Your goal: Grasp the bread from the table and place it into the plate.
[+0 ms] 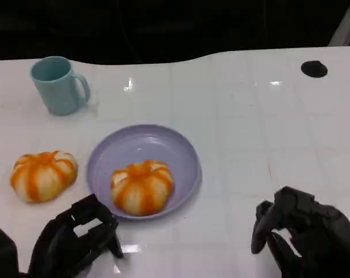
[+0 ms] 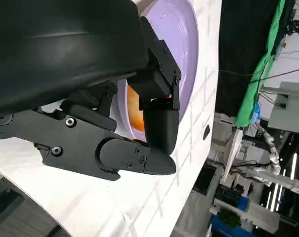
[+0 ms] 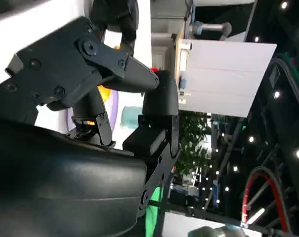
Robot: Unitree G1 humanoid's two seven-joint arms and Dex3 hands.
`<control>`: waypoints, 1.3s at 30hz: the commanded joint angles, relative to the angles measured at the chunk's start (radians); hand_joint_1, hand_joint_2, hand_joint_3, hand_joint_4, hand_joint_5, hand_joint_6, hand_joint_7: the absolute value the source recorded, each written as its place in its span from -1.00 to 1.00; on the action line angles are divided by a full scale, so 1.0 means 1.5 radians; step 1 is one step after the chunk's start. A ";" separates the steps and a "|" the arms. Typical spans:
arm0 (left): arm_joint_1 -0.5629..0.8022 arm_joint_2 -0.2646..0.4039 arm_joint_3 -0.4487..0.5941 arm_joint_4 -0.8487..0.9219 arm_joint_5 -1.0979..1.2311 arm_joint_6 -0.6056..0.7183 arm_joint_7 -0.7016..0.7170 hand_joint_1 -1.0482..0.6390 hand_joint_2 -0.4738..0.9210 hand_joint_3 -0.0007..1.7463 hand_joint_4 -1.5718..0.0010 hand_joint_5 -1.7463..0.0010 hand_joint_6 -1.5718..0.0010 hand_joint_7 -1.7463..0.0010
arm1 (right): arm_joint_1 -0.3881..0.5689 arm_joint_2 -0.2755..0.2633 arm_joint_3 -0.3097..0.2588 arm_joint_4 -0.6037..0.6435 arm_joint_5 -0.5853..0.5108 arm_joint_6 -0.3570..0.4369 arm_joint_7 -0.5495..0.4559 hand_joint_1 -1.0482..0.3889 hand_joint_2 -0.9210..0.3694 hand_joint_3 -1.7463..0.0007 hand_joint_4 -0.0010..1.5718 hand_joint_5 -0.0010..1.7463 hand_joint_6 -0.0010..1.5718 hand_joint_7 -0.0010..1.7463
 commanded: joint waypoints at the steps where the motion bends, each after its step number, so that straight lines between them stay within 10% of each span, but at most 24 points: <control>1: 0.014 0.006 0.003 -0.007 0.001 0.007 0.008 -0.39 1.00 -0.82 0.03 -0.96 0.11 -0.65 | 0.029 0.002 -0.022 -0.027 0.017 0.034 0.008 -0.01 -0.59 0.01 -0.18 1.00 -0.15 0.64; 39: -0.003 0.031 0.030 0.044 -0.011 -0.009 -0.035 -0.43 1.00 -0.91 0.03 -0.93 0.10 -0.59 | 0.006 0.076 -0.074 0.025 -0.018 0.028 0.029 -0.02 -0.49 -0.04 -0.20 1.00 -0.15 0.58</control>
